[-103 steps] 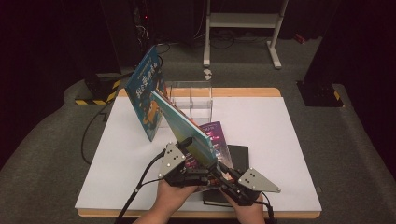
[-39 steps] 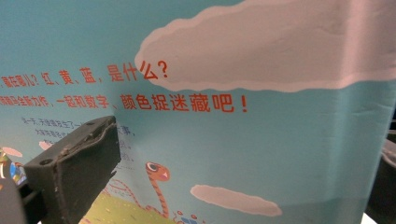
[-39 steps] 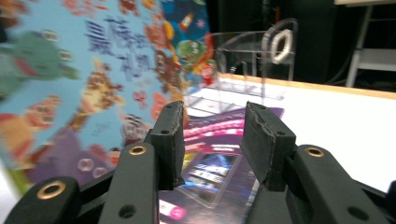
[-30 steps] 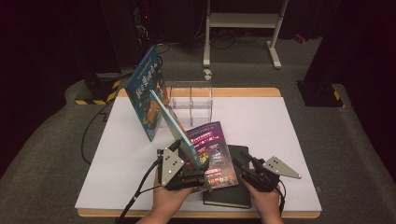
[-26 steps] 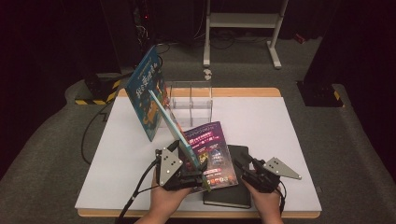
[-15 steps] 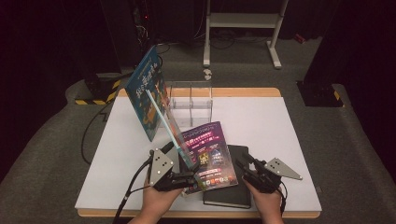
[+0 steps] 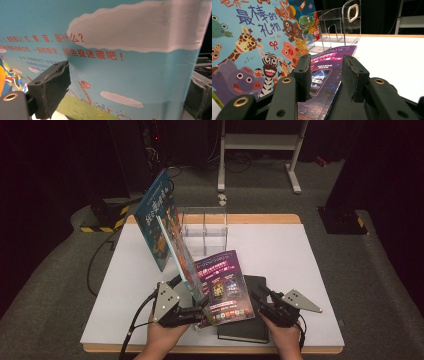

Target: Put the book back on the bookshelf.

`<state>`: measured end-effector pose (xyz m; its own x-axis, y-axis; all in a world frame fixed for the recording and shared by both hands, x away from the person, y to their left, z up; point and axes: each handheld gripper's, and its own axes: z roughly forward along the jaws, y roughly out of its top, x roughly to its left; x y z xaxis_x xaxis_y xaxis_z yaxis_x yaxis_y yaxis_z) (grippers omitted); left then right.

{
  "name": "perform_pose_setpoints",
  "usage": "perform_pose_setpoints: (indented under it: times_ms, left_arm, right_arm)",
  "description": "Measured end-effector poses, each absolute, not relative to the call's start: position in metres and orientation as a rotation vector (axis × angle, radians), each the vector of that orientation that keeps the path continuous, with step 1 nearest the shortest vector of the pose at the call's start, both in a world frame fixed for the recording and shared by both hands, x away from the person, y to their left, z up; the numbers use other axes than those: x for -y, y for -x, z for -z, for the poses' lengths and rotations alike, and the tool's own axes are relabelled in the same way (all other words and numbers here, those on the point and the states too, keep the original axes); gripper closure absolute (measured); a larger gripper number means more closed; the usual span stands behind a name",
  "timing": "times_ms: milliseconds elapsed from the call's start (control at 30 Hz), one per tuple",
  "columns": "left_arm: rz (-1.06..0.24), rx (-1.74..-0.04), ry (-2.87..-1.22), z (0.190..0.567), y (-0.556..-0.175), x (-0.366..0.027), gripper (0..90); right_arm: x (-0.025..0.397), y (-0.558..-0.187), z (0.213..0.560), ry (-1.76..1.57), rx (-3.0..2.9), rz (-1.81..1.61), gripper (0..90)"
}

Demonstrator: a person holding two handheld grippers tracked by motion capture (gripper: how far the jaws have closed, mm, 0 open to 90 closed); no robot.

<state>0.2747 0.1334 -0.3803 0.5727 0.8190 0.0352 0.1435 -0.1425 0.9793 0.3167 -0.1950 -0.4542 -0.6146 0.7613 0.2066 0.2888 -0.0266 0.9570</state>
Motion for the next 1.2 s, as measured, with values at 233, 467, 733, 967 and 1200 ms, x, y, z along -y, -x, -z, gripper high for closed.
perform_pose_setpoints:
  times_ms: [233,467,733,967,1200]
  left_arm:
    - [-0.724,-0.821,-1.633,0.381,-0.273,-0.135,9.5]
    - [-0.735,-0.813,-1.639,0.382,-0.270,-0.136,13.9]
    - [-0.750,-0.817,-1.644,0.383,-0.267,-0.138,17.1]
    - [-0.759,-0.815,-1.657,0.384,-0.263,-0.142,19.6]
    - [-0.744,-0.822,-1.665,0.384,-0.262,-0.148,20.7]
  right_arm:
    - [0.194,-0.317,0.455,-1.099,-1.879,-1.679,59.0]
    - [0.193,-0.317,0.455,-1.102,-1.881,-1.683,59.1]
    - [0.192,-0.318,0.456,-1.107,-1.885,-1.682,59.2]
    - [0.192,-0.318,0.457,-1.105,-1.889,-1.681,59.2]
    - [0.191,-0.317,0.457,-1.103,-1.892,-1.679,59.2]
